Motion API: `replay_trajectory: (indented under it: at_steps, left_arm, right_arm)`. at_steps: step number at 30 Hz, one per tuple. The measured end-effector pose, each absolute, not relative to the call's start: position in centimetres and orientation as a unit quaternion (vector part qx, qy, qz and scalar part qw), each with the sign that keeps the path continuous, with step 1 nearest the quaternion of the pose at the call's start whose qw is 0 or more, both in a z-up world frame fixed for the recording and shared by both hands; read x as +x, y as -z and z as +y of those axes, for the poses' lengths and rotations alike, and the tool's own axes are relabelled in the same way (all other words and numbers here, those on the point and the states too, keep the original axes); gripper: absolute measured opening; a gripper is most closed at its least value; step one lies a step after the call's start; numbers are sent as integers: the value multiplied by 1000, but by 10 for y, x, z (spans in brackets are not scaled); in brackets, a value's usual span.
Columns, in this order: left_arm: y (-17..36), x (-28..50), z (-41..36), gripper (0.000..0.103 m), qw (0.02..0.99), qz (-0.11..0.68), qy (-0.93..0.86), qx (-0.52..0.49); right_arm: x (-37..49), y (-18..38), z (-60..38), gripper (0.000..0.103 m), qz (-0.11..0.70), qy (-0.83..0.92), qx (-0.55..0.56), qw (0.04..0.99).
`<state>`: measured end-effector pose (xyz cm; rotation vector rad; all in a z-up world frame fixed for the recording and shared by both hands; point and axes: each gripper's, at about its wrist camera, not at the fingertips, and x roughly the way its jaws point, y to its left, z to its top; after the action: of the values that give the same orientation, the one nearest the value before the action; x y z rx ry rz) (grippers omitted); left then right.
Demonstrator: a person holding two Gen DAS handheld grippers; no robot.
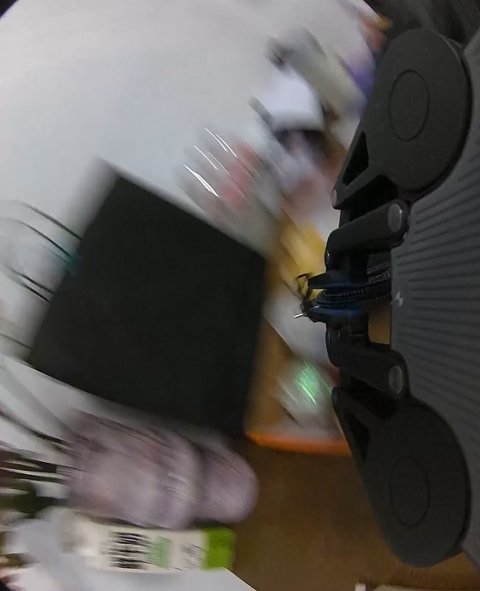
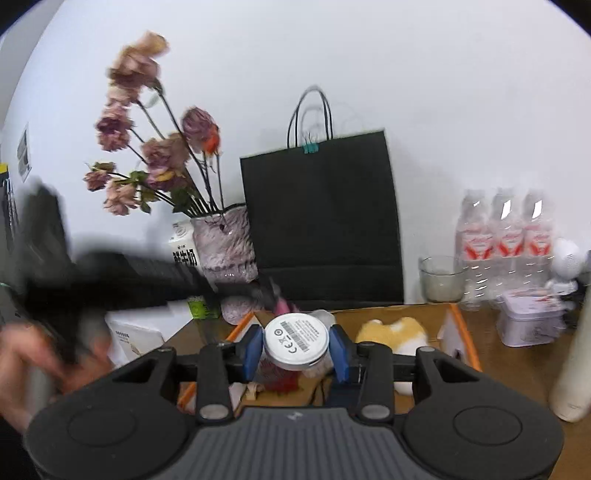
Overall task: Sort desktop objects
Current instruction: 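Grasp the coiled black cable with left gripper while right gripper grasps the white puck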
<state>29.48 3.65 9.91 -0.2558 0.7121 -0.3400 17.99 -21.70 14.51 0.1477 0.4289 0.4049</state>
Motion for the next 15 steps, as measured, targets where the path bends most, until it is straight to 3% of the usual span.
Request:
replay_trajectory:
  at_steps: [2, 7, 9, 11, 13, 15]
  left_arm:
    - [-63, 306, 38, 13, 913, 376, 132, -85]
    - [-52, 300, 47, 17, 892, 419, 156, -73]
    - [-56, 297, 53, 27, 891, 418, 159, -73]
    - [-64, 293, 61, 29, 892, 417, 154, -80]
    - [-70, 287, 68, 41, 897, 408, 147, -83]
    - [-78, 282, 73, 45, 901, 397, 144, -102]
  right_arm:
    - [214, -135, -210, 38, 247, -216, 91, 940]
    - [269, -100, -174, 38, 330, -249, 90, 906]
    - [280, -86, -160, 38, 356, -252, 83, 896]
    - [286, -74, -148, 38, 376, -240, 67, 893]
    - [294, -62, -141, 39, 396, -236, 63, 885]
    - [299, -55, -145, 50, 401, -232, 78, 882]
